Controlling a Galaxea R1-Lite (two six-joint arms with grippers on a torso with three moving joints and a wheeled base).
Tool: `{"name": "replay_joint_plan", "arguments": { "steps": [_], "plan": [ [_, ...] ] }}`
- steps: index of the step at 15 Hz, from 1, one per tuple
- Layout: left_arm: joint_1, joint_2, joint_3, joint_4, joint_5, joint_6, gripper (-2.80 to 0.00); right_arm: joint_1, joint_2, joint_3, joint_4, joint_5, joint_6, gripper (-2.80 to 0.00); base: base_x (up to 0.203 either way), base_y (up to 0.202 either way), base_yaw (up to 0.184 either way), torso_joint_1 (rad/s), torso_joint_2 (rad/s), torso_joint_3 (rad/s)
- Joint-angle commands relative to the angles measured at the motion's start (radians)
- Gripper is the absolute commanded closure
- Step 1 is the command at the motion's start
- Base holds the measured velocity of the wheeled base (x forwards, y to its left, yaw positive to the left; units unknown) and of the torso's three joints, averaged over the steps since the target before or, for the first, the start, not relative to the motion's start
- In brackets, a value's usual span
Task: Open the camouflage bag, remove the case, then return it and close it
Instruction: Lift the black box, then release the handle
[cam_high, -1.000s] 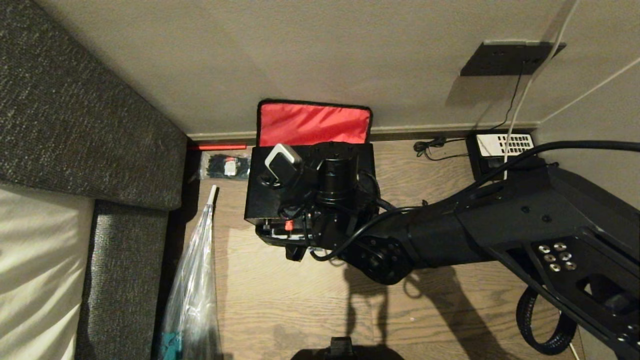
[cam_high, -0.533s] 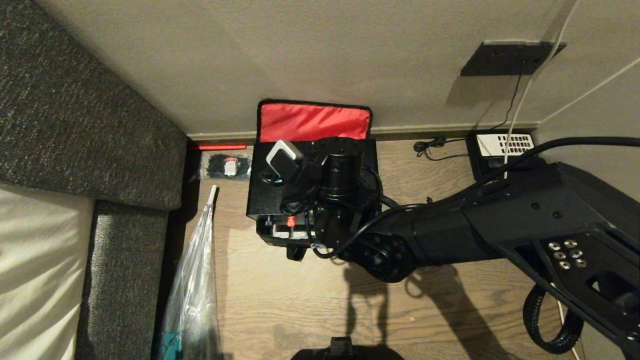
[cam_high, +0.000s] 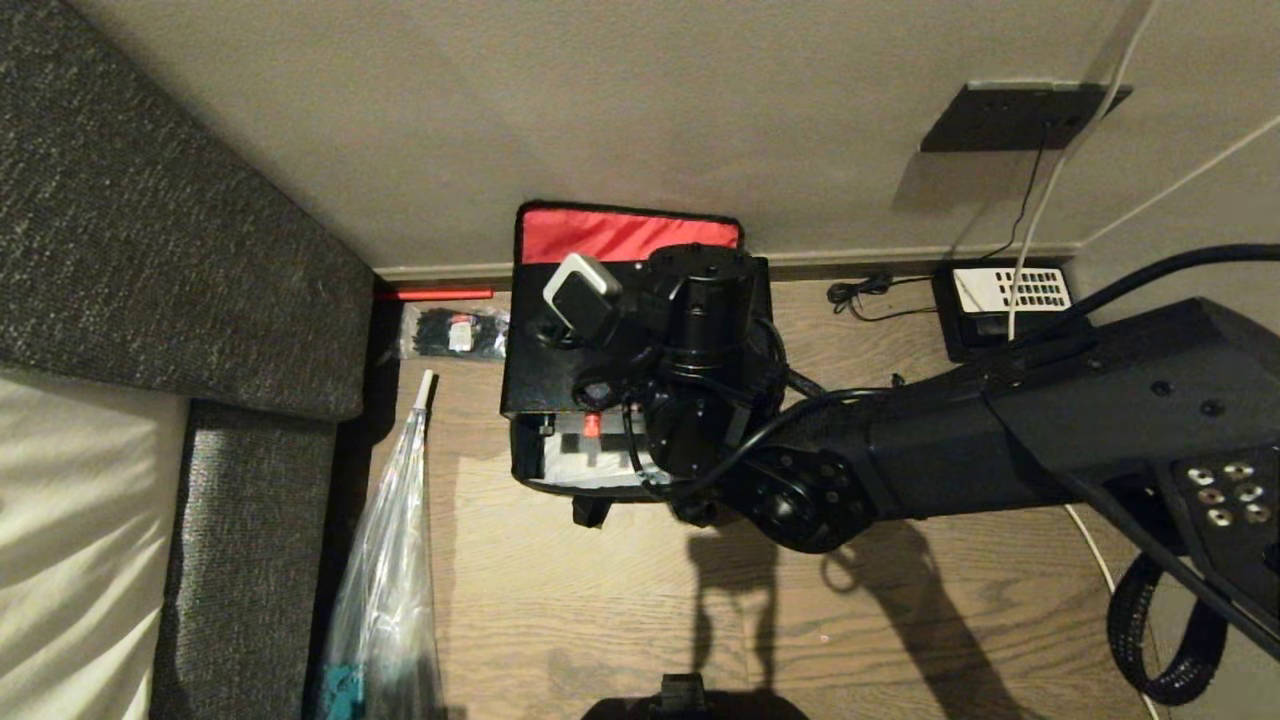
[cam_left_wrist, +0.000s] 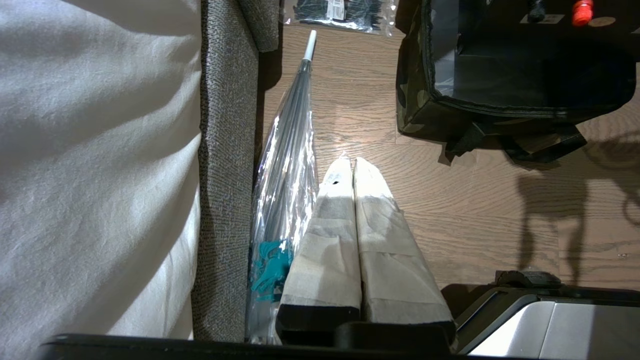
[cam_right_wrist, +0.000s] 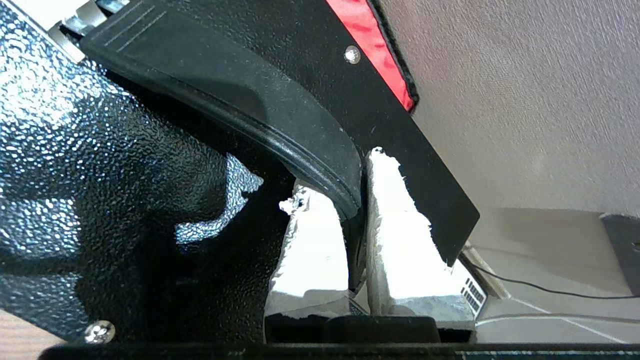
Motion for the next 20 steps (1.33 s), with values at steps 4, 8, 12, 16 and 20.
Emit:
{"name": "replay_joint_plan", "arguments": {
  "steps": [4,8,12,16,20],
  "plan": [
    [0.0,-0.002,0.003,0.0,0.001,-0.001,0.0,-0.004,-0.053,0.066,-0.007,-0.01,-0.005,0.0,0.0,0.0,0.0,0.0,0.0,0.0],
    [0.001,-0.002,0.003,0.0,0.001,-0.001,0.0,-0.029,-0.081,0.118,-0.013,-0.011,-0.002,0.0,0.0,0.0,0.0,0.0,0.0,0.0],
    [0.0,-0.002,0.003,0.0,0.001,0.0,0.0,-0.067,-0.11,0.168,-0.017,-0.01,0.005,0.0,0.0,0.0,0.0,0.0,0.0,0.0],
    [0.0,-0.002,0.003,0.0,0.001,0.0,0.0,-0.106,-0.141,0.209,-0.017,-0.01,0.008,0.0,0.0,0.0,0.0,0.0,0.0,0.0],
    [0.001,-0.002,0.003,0.0,0.001,-0.001,0.0,-0.147,-0.161,0.246,-0.019,-0.009,0.017,0.0,0.0,0.0,0.0,0.0,0.0,0.0]
  ]
}}
